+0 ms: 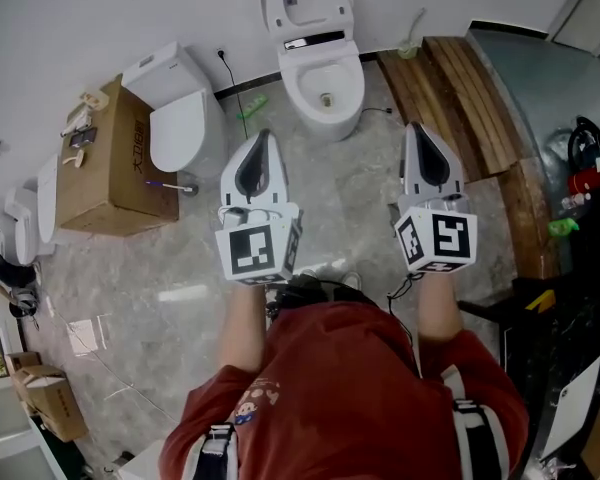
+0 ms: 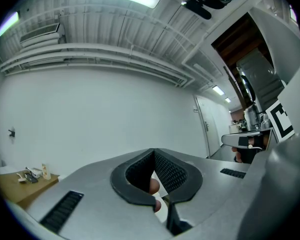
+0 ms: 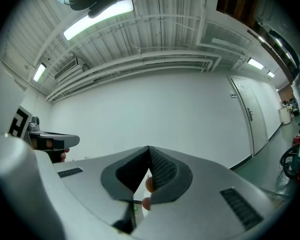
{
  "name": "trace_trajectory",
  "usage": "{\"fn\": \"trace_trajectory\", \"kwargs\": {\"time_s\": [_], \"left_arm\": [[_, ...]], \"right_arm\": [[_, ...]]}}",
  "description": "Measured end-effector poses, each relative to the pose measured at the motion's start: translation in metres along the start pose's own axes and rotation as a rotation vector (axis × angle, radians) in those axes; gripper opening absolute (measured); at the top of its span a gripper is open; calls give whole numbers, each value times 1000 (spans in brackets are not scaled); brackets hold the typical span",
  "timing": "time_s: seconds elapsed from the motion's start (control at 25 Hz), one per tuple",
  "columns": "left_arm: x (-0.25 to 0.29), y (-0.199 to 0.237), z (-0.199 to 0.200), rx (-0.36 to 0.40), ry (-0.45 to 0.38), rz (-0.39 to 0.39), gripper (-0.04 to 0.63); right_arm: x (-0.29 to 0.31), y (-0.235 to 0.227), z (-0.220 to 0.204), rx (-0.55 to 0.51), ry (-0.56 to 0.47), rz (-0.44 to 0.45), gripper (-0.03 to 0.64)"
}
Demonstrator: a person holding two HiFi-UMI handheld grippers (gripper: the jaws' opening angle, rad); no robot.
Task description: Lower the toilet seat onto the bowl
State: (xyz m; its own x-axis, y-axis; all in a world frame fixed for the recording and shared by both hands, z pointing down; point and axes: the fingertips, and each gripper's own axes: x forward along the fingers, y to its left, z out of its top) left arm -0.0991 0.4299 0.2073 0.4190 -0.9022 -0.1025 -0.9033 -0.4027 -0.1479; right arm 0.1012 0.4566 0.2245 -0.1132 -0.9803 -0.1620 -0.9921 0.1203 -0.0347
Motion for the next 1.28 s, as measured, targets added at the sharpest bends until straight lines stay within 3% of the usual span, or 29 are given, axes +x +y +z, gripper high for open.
{"fn": "trace_trajectory", "kwargs": {"time_s": [0.32, 0.64, 1.28], "left_arm": [[9, -3, -15, 4, 4, -2, 11], [40, 24, -24, -20, -12, 1, 11], [156, 112, -46, -39, -9, -31, 11]], "right_arm": [[10, -3, -12, 0, 24, 14, 12], [51, 5, -13, -27, 16, 25, 12], [196, 27, -26, -47, 31, 14, 12]]}}
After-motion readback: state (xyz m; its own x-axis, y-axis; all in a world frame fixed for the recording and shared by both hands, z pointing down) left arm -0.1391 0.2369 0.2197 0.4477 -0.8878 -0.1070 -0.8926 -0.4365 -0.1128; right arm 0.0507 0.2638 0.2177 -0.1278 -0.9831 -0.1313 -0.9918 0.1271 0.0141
